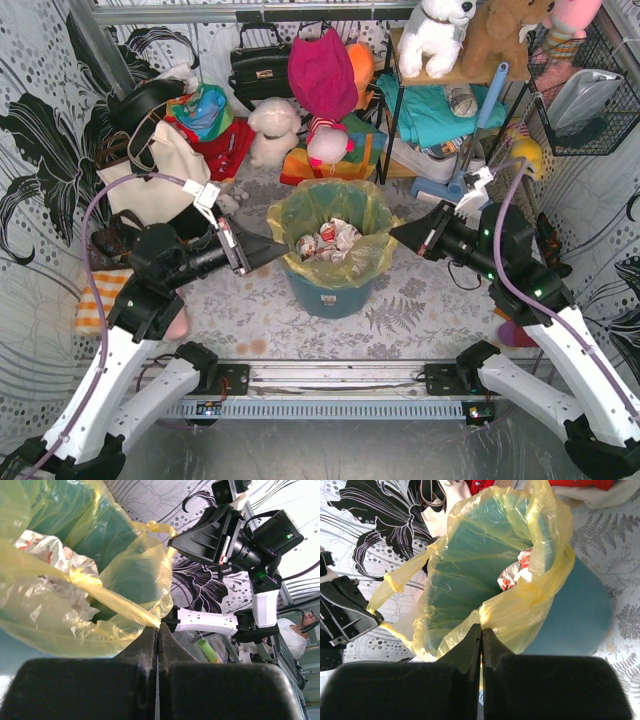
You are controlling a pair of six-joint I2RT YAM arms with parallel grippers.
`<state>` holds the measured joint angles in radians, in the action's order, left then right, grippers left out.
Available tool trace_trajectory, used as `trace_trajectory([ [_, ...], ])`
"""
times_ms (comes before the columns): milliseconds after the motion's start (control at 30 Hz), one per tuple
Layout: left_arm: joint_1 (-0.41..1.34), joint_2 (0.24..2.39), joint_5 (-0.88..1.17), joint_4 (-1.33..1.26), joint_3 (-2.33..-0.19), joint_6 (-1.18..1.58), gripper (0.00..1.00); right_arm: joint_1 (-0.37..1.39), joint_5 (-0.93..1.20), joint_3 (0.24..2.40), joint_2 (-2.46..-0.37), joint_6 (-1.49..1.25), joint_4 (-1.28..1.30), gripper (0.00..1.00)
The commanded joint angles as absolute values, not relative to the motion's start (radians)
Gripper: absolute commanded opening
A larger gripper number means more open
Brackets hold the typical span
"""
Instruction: Tie the trash bag
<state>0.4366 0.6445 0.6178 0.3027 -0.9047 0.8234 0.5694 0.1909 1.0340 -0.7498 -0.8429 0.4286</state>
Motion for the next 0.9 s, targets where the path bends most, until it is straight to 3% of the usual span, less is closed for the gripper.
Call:
trace_trajectory([
  [0,0.437,0.717,0.683,0.141,-0.980,0.800,0.00,0.571,0.176,1.094,-0.805,-0.799,0.307,0.00],
  [200,0.436,0.784,0.581,0.218,-1.040,0.728,0.00,0.571,0.171,1.091,-0.859,-0.798,0.257,0.00],
  [367,0.436,0.791,0.365,0.368,-1.066,0.665,0.00,0.571,0.106,1.089,-0.871,-0.783,0.312,0.00],
  [400,0.436,0.789,0.318,0.398,-1.075,0.649,0.05,0.571,0.085,1.094,-0.871,-0.776,0.333,0.00],
  [433,0.435,0.787,0.276,0.426,-1.085,0.642,0.15,0.571,0.068,1.099,-0.870,-0.772,0.350,0.08],
  [467,0.436,0.780,0.239,0.445,-1.093,0.639,0.31,0.571,0.052,1.104,-0.869,-0.767,0.366,0.20],
  [567,0.435,0.761,0.165,0.474,-1.106,0.648,0.61,0.571,0.021,1.118,-0.867,-0.759,0.393,0.50],
  [667,0.436,0.761,0.134,0.489,-1.105,0.670,0.72,0.571,0.000,1.129,-0.872,-0.755,0.403,0.60],
  [867,0.435,0.770,0.194,0.441,-1.058,0.722,0.78,0.571,-0.025,1.135,-0.896,-0.757,0.393,0.65],
])
